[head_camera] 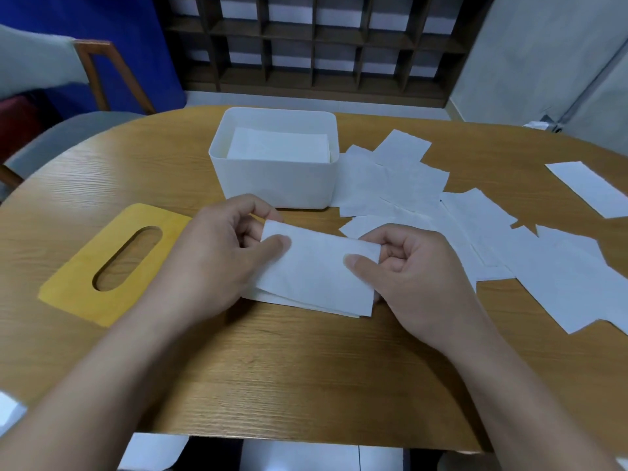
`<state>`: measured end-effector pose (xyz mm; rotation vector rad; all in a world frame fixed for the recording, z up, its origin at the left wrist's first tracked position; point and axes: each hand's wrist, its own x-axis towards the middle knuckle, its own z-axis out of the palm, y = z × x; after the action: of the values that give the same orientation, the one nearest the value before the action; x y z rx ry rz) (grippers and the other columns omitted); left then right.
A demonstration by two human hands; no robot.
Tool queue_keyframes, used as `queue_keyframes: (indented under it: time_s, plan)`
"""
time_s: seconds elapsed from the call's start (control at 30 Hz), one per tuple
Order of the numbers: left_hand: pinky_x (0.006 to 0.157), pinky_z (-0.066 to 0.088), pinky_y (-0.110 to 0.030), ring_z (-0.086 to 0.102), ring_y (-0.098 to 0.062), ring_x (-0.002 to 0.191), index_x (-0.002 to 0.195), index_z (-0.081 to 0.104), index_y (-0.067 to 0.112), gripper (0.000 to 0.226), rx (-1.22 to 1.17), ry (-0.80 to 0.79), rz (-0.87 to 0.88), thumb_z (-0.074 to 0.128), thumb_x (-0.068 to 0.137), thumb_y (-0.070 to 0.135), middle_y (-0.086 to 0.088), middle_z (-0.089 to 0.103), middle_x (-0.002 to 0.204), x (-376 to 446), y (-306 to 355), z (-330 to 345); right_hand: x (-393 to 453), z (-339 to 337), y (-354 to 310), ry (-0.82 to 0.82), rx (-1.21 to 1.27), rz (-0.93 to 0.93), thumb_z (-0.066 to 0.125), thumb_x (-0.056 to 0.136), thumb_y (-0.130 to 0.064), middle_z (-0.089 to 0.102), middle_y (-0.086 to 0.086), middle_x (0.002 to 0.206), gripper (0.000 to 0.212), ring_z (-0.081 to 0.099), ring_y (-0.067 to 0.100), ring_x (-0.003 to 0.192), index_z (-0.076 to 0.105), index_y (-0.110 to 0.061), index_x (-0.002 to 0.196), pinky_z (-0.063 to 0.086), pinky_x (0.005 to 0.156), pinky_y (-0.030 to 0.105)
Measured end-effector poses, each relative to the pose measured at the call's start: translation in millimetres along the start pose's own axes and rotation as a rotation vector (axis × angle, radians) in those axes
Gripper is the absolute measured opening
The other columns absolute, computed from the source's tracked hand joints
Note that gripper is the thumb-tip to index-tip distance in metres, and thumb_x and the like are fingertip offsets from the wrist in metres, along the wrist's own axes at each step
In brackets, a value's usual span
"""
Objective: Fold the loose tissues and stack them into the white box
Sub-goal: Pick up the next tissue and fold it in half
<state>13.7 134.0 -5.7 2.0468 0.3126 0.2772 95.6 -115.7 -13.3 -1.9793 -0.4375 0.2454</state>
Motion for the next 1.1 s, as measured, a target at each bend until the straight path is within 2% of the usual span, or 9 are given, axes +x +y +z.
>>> queue_keyframes:
  time_s: [0.07, 0.13, 0.23, 0.37, 0.5, 0.67, 0.8, 0.9, 1.1]
  plan:
    - [0.062, 0.052, -0.040, 0.066, -0.036, 0.075, 0.102, 0.074, 0.027, 0.010, 0.018, 0.013, 0.002, 0.083, 0.097, 0.027, -0.012, 0.072, 0.085, 1, -4, -1, 1, 3, 2, 0.027, -0.048, -0.021, 0.085, 0.095, -0.031, 0.061, -0.004, 0.056, 0.010, 0.062, 0.015, 0.054, 0.077, -0.027, 0.092, 0.050, 0.059, 0.020]
    - [0.057, 0.046, -0.029, 0.060, -0.020, 0.063, 0.100, 0.074, 0.029, 0.011, 0.063, 0.009, 0.011, 0.084, 0.096, 0.027, -0.003, 0.069, 0.078, 2, -7, -1, 1, 5, 3, 0.055, -0.104, -0.053, 0.086, 0.094, -0.029, 0.054, -0.007, 0.057, 0.011, 0.052, 0.009, 0.052, 0.076, -0.027, 0.090, 0.045, 0.057, 0.017]
    - [0.055, 0.042, -0.015, 0.056, -0.005, 0.061, 0.097, 0.075, 0.032, 0.011, 0.131, -0.007, 0.010, 0.084, 0.095, 0.025, 0.011, 0.066, 0.074, 1, -8, 2, -1, 9, 6, 0.065, -0.221, -0.103, 0.086, 0.094, -0.029, 0.058, -0.004, 0.064, 0.013, 0.053, 0.009, 0.056, 0.074, -0.030, 0.089, 0.051, 0.060, 0.028]
    - [0.064, 0.045, -0.021, 0.062, -0.009, 0.079, 0.102, 0.074, 0.038, 0.017, 0.290, 0.006, 0.040, 0.084, 0.093, 0.027, 0.010, 0.065, 0.081, 1, -10, 8, -1, 14, 7, 0.081, -0.409, -0.154, 0.083, 0.093, -0.038, 0.061, -0.006, 0.071, 0.015, 0.060, 0.012, 0.064, 0.069, -0.035, 0.092, 0.059, 0.070, 0.042]
    - [0.079, 0.043, -0.024, 0.054, -0.001, 0.092, 0.115, 0.073, 0.040, 0.025, 0.396, 0.022, 0.091, 0.081, 0.094, 0.031, 0.020, 0.060, 0.100, 1, -11, 11, 0, 10, 8, 0.134, -0.493, -0.182, 0.084, 0.089, -0.048, 0.063, -0.016, 0.094, 0.024, 0.061, 0.003, 0.083, 0.072, -0.035, 0.106, 0.058, 0.076, 0.038]
    - [0.110, 0.041, -0.035, 0.041, -0.008, 0.128, 0.135, 0.066, 0.041, 0.046, 0.484, -0.079, 0.106, 0.070, 0.093, 0.061, 0.022, 0.056, 0.132, -1, -12, 4, -2, 9, 5, 0.059, -0.401, -0.162, 0.080, 0.092, -0.054, 0.063, -0.026, 0.123, 0.046, 0.055, 0.000, 0.118, 0.070, -0.038, 0.135, 0.051, 0.101, 0.027]
    - [0.116, 0.039, -0.040, 0.037, -0.008, 0.127, 0.146, 0.056, 0.047, 0.067, 0.576, -0.155, 0.090, 0.067, 0.087, 0.077, 0.025, 0.048, 0.134, -2, -11, 2, -3, 12, 2, -0.023, -0.473, -0.150, 0.077, 0.092, -0.059, 0.060, -0.028, 0.124, 0.061, 0.045, -0.003, 0.116, 0.059, -0.042, 0.147, 0.046, 0.109, 0.040]
    - [0.114, 0.038, -0.038, 0.036, -0.007, 0.126, 0.141, 0.054, 0.050, 0.069, 0.577, -0.182, 0.070, 0.058, 0.080, 0.083, 0.025, 0.048, 0.130, -2, -9, 3, -3, 14, 2, -0.051, -0.495, -0.157, 0.076, 0.091, -0.061, 0.056, -0.029, 0.123, 0.062, 0.043, -0.004, 0.114, 0.057, -0.042, 0.147, 0.045, 0.110, 0.043]
    - [0.099, 0.040, -0.038, 0.042, -0.011, 0.114, 0.112, 0.056, 0.043, 0.036, 0.580, -0.240, 0.004, 0.067, 0.091, 0.070, 0.019, 0.053, 0.113, 0, -2, 7, 0, 14, 1, -0.125, -0.507, -0.121, 0.070, 0.096, -0.061, 0.058, -0.026, 0.115, 0.044, 0.046, 0.000, 0.112, 0.064, -0.043, 0.136, 0.035, 0.110, 0.036]
